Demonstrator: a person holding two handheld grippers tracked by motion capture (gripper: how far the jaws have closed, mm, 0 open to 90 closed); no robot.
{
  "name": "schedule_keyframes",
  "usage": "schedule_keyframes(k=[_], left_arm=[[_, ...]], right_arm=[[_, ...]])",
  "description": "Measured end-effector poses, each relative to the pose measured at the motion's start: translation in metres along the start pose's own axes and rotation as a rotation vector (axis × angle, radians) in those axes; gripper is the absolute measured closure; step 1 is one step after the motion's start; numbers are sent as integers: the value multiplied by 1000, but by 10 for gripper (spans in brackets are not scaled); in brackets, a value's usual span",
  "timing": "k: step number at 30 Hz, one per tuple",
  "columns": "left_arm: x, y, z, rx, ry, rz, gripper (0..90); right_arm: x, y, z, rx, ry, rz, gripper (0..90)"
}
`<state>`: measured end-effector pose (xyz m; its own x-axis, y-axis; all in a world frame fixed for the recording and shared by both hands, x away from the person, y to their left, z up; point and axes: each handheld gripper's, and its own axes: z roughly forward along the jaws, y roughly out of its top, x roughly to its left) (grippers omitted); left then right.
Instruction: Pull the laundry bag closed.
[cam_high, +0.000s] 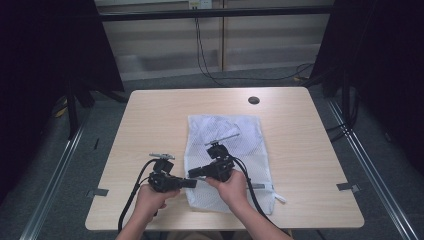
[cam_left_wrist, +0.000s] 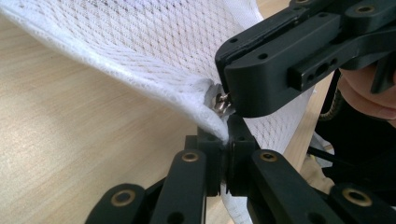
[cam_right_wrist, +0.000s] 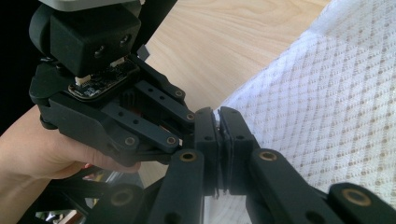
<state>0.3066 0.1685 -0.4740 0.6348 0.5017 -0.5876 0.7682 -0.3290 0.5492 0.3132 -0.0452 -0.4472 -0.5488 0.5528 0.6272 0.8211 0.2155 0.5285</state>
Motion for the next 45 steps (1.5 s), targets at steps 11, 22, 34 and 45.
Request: schedule_keyframes(k=[11,22,34,45], left_arm=[[0,0,-1,-17,1,-16,884],[1,-1,-3,-22,-11,-24,884],[0,0,-2,-25,-12,-21,884],[1,0,-3,-30,-11,-21,884]], right_arm=[[-4,-2,-3,-7,10,21,869],[-8,-4,-7,-6,19,29,870],[-11,-6,-12,-2,20,25,870],[-14,-8,-16,4,5,23,870]])
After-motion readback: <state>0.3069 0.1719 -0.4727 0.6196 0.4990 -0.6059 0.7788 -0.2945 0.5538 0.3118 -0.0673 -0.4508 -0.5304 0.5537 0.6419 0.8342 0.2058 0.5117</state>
